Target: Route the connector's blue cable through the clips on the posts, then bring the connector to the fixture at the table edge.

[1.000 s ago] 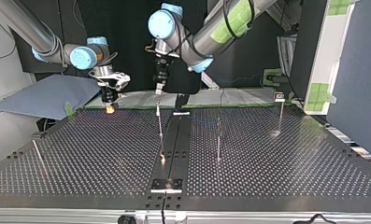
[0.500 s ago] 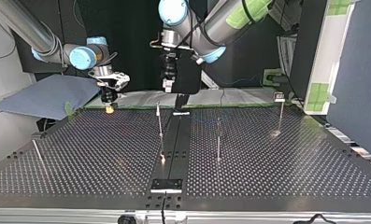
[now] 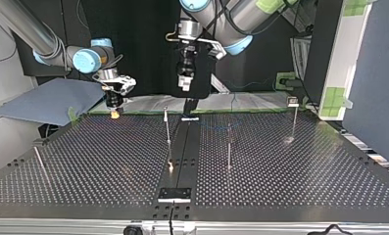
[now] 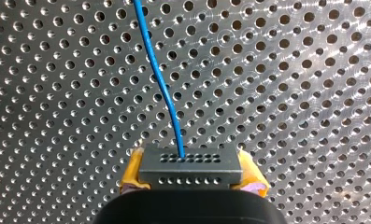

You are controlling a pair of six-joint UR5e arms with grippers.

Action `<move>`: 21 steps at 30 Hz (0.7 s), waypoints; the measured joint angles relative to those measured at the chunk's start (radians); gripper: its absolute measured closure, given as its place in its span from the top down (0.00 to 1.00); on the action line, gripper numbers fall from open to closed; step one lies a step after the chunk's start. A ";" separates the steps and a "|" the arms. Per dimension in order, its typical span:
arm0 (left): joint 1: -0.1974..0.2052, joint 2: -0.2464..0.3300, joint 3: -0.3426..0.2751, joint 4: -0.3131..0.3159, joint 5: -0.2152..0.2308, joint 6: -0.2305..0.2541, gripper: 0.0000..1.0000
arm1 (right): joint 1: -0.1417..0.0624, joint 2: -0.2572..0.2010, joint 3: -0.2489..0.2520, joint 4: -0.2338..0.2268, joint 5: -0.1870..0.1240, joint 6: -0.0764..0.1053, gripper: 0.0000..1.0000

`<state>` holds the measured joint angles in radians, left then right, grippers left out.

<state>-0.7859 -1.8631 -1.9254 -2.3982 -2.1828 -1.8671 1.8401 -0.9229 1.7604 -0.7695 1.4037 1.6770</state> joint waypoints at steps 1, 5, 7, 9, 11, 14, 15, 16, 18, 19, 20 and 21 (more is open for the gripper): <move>0.001 0.011 -0.010 -0.008 -0.007 0.006 1.00 | 0.000 0.000 0.000 0.000 0.000 0.000 0.02; 0.004 0.044 -0.044 -0.010 -0.036 0.019 1.00 | 0.000 0.000 0.000 -0.002 0.000 0.000 0.02; 0.004 0.062 -0.062 -0.002 -0.053 0.022 1.00 | 0.000 0.000 0.000 -0.002 0.000 0.000 0.02; 0.004 0.076 -0.075 0.003 -0.063 0.023 1.00 | 0.000 0.000 0.000 -0.001 0.000 0.000 0.02; 0.004 0.092 -0.092 0.010 -0.070 0.021 1.00 | 0.000 0.000 0.000 -0.001 0.000 0.000 0.02; 0.005 0.113 -0.116 0.029 -0.065 0.010 1.00 | 0.000 0.000 0.000 0.000 0.000 0.000 0.02; 0.005 0.116 -0.124 0.035 -0.060 0.006 1.00 | 0.000 0.000 0.000 0.000 0.000 0.000 0.02; 0.005 0.118 -0.134 0.046 -0.052 -0.002 1.00 | 0.000 0.000 0.000 0.000 0.000 0.000 0.02; 0.005 0.120 -0.150 0.060 -0.039 -0.014 1.00 | 0.000 0.000 0.000 0.001 0.000 0.000 0.02; 0.005 0.120 -0.161 0.071 -0.029 -0.021 1.00 | 0.000 0.000 0.000 0.001 0.000 0.000 0.02; 0.006 0.120 -0.169 0.080 -0.021 -0.024 1.00 | 0.000 0.000 0.000 0.001 0.000 0.000 0.02; 0.006 0.120 -0.178 0.088 -0.015 -0.027 1.00 | 0.000 0.000 0.000 0.001 0.000 0.000 0.02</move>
<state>-0.7803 -1.7434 -2.1034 -2.3098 -2.1978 -1.8943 1.8401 -0.9229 1.7604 -0.7688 1.4036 1.6769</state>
